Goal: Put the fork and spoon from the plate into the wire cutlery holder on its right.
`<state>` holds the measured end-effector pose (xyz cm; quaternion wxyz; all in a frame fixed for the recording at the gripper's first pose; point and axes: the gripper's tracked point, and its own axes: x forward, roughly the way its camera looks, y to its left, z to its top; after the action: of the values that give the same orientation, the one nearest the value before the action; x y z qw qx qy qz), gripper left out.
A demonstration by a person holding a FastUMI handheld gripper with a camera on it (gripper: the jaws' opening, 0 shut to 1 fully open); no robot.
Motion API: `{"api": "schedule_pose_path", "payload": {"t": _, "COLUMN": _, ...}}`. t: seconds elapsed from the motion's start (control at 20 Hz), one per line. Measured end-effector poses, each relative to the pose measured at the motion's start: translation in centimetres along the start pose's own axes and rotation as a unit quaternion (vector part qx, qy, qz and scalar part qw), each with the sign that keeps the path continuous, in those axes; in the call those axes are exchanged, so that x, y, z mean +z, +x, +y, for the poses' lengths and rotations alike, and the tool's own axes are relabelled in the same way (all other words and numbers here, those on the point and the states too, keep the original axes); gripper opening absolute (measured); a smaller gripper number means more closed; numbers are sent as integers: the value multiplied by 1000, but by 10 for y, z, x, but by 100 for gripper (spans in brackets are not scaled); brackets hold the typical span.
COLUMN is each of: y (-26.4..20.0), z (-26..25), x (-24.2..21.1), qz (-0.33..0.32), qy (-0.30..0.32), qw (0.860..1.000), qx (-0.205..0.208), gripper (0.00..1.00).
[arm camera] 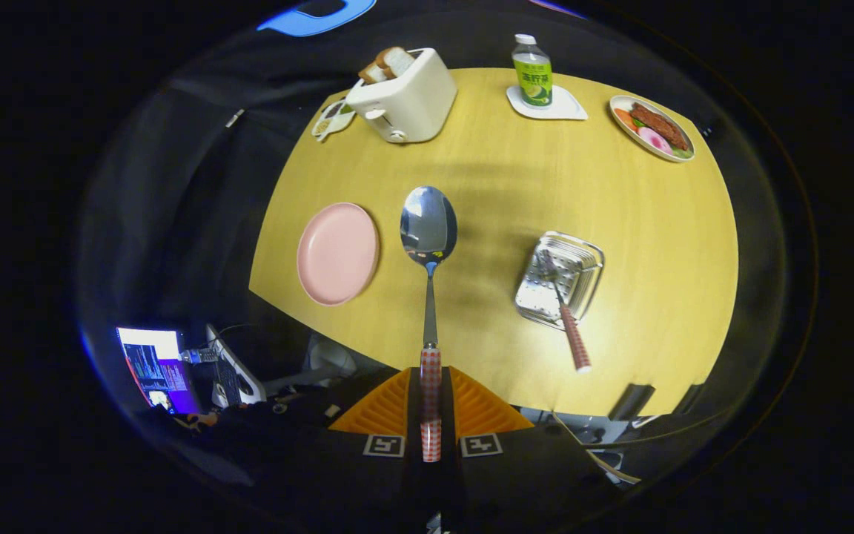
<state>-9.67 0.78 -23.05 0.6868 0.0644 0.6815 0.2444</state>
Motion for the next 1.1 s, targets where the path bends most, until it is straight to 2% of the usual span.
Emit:
{"api": "schedule_pose_path", "payload": {"t": 0.1, "y": -9, "z": -27, "x": -8, "qz": 36, "qy": 4, "qw": 999, "qx": -24, "gripper": 12}}
{"api": "schedule_pose_path", "payload": {"t": 0.3, "y": -14, "z": -52, "x": -19, "qz": 122, "qy": 1, "qw": 992, "qx": -28, "gripper": 12}}
{"api": "schedule_pose_path", "payload": {"t": 0.5, "y": -8, "z": -83, "x": -19, "qz": 225, "qy": -8, "qw": 972, "qx": -63, "gripper": 12}}
{"api": "schedule_pose_path", "payload": {"t": 0.9, "y": 21, "z": -104, "x": -4, "qz": 325, "qy": 3, "qw": 941, "qx": -98, "gripper": 12}}
{"api": "schedule_pose_path", "payload": {"t": 1.1, "y": 37, "z": -104, "x": 11, "qz": 345, "qy": 8, "qw": 933, "qx": -98, "gripper": 12}}
